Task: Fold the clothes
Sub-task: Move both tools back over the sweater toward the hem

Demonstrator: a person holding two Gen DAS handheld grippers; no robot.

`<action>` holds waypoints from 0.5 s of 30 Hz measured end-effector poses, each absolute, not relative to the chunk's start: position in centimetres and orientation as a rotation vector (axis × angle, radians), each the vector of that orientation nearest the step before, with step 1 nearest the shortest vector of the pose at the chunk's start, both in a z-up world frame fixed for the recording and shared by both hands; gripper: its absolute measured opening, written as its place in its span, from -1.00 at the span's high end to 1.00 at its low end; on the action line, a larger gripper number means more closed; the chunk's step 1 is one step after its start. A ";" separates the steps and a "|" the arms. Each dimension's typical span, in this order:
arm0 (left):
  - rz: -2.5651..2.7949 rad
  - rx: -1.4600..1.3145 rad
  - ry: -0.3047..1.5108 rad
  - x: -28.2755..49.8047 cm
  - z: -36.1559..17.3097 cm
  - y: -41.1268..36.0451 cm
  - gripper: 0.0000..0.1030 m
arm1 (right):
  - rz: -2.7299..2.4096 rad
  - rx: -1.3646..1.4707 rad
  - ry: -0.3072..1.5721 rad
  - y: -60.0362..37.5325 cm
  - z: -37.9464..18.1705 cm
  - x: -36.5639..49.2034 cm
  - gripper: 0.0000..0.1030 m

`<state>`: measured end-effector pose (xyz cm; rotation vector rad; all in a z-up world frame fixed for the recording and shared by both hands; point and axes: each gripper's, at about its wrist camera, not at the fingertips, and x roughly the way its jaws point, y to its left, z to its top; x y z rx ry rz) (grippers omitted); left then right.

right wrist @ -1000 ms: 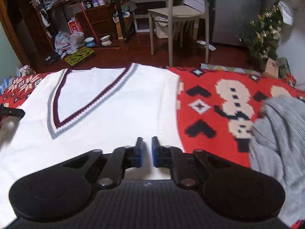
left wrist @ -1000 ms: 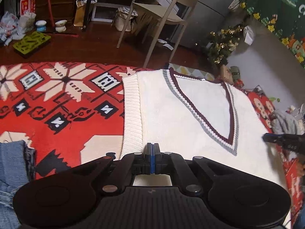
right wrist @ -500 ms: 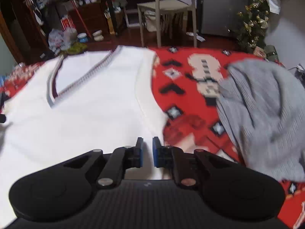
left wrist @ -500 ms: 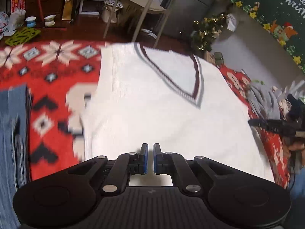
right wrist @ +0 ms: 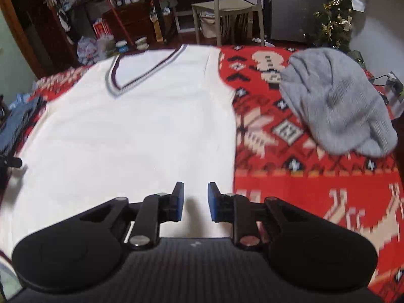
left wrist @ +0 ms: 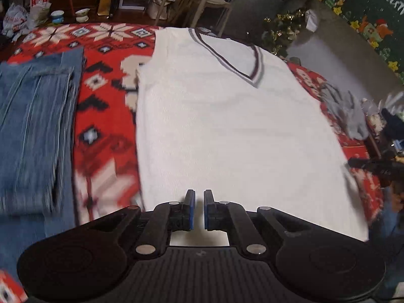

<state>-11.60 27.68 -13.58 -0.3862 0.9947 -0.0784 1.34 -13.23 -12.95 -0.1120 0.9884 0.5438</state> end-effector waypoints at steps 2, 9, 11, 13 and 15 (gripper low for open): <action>-0.087 -0.413 0.970 -13.3 -13.5 26.8 0.90 | 0.551 -0.120 1.019 -13.1 -13.3 -0.2 0.58; -0.145 -0.393 0.998 -16.6 -14.8 23.5 0.90 | 0.574 -0.183 1.040 -13.5 -13.5 -5.5 0.59; -0.137 -0.407 0.990 -17.4 -14.8 23.4 0.90 | 0.578 -0.185 1.053 -13.5 -13.7 -6.7 0.59; -0.128 -0.416 0.976 -18.1 -14.6 23.1 0.90 | 0.584 -0.179 1.069 -13.5 -13.7 -8.1 0.60; -0.126 -0.442 0.953 -18.9 -14.1 23.0 0.90 | 0.592 -0.171 1.078 -13.5 -13.5 -9.4 0.60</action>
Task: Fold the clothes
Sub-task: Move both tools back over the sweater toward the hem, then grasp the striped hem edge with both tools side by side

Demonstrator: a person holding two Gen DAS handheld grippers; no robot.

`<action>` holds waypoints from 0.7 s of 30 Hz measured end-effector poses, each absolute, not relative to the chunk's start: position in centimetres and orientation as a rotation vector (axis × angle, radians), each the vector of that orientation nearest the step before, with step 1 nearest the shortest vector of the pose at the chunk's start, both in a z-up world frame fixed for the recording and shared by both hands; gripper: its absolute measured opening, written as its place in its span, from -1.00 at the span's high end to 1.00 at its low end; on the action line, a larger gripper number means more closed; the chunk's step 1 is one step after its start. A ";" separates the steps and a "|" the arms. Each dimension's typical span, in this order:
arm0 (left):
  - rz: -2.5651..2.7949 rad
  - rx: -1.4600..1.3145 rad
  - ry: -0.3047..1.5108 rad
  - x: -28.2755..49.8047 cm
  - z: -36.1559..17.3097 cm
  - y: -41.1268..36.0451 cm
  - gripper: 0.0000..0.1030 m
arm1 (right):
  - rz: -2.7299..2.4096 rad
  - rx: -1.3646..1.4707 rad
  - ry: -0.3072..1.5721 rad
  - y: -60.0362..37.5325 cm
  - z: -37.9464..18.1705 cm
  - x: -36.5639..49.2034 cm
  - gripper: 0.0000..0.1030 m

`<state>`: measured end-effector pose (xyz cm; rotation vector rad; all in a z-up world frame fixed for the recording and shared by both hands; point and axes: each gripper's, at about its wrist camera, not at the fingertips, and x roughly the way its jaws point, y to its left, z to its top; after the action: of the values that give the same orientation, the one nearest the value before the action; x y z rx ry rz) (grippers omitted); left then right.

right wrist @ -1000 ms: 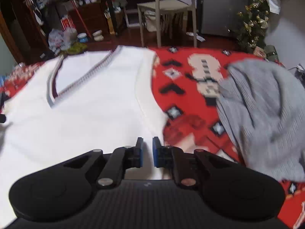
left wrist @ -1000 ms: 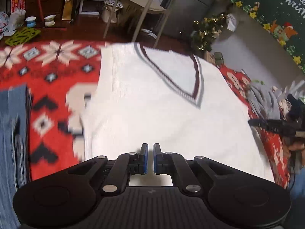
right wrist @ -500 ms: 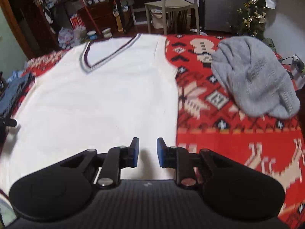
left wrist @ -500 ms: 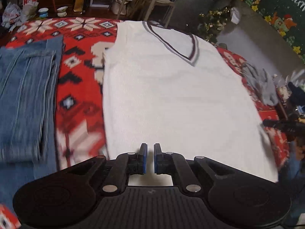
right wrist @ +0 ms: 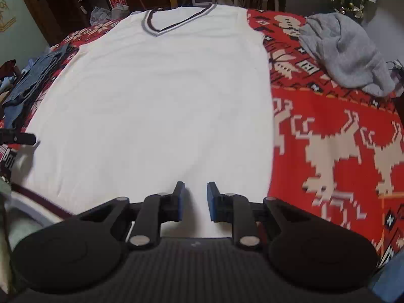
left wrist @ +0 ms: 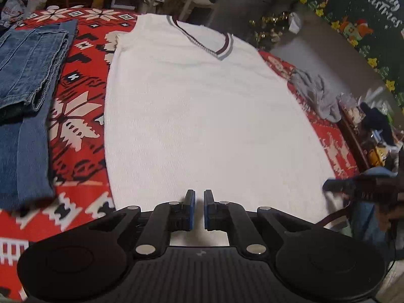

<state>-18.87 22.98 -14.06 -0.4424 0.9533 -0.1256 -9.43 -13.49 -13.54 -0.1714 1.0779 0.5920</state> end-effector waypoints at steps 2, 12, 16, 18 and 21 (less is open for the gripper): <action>-0.122 -0.440 0.952 -19.5 -13.9 22.6 0.90 | 0.598 -0.158 1.081 -13.7 -13.2 -10.5 0.61; -0.058 -0.376 0.972 -20.4 -15.5 22.2 0.90 | 0.670 -0.194 0.980 -11.0 -13.1 -11.6 0.61; -0.056 -0.359 0.967 -20.6 -15.6 22.0 0.87 | 0.686 -0.267 0.971 -10.3 -13.9 -12.5 0.61; -0.064 -0.333 0.969 -20.8 -15.5 21.8 0.86 | 0.697 -0.313 0.984 -10.4 -13.7 -13.1 0.61; -0.062 -0.302 0.967 -21.5 -15.3 21.9 0.86 | 0.691 -0.290 1.018 -11.6 -13.0 -13.3 0.61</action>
<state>-21.51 21.89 -15.33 -0.3017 0.9672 -0.0618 -13.25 -11.58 -13.00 -0.2897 1.0176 0.6912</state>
